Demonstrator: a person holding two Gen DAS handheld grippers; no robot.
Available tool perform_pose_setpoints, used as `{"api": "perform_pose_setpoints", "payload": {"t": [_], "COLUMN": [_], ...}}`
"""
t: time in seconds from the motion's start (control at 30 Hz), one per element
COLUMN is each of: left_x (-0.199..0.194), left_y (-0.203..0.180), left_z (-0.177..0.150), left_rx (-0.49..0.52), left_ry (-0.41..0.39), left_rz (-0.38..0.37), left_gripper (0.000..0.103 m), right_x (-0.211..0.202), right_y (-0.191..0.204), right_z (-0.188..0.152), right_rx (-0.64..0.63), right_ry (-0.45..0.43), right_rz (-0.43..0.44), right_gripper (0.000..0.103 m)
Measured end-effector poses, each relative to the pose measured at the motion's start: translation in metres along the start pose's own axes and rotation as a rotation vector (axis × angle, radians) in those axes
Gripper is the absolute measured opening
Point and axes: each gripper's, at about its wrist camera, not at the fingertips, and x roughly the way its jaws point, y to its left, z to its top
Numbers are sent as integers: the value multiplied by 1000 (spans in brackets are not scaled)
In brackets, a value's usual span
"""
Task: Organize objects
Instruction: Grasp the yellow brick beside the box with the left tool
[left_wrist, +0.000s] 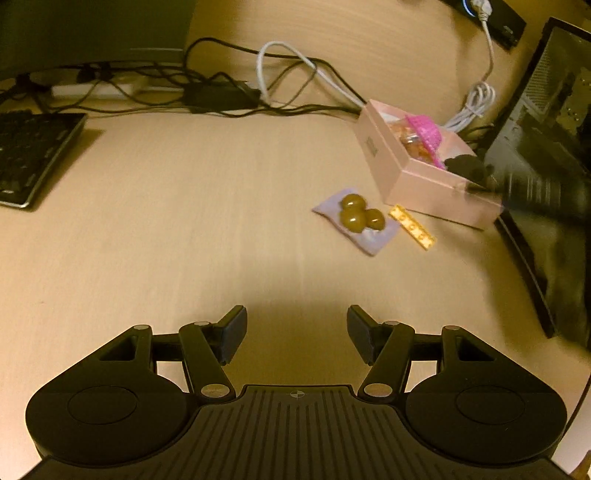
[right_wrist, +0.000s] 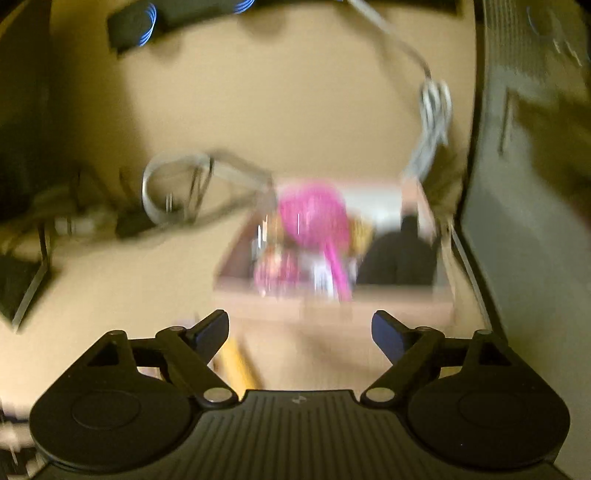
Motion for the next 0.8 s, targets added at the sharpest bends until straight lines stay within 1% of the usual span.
{"api": "perform_pose_setpoints", "payload": {"t": [0.07,0.13,0.23,0.27,0.33,0.4,0.43,0.53,0.57,0.7,0.8], "left_x": [9,17,34,40,54,71,80,106,112,129,132], "left_y": [-10,-22,-49,-60,-83,-106,-117,-143,-145,-148,-155], "left_z": [5,10,26,33,49,62,66,70,70,66,64], "left_rx": [8,19,19,14,3,7,26,108,116,130,185], "left_ry": [6,15,38,40,30,18,15,29,35,68,47], "left_rz": [-32,-67,-131,-146,-167,-156,-141,-51,-28,26,51], "left_gripper": [65,65,65,65,65,65,65,65,65,65,65], "right_x": [-4,-12,-22,-24,-27,-31,-32,-36,-36,-36,-35], "right_y": [3,3,-3,-5,-9,-10,-12,-13,-13,-19,-24], "right_z": [-28,-53,-73,-78,-87,-95,-99,-109,-112,-115,-115], "right_rx": [-24,-51,-43,-33,-30,-39,-44,-71,-74,-42,-18], "right_ry": [37,53,72,78,88,96,100,101,99,97,95], "right_rz": [-20,-61,-93,-100,-124,-147,-155,-180,-189,-192,-186], "right_gripper": [85,86,90,92,93,93,93,98,99,103,103]}}
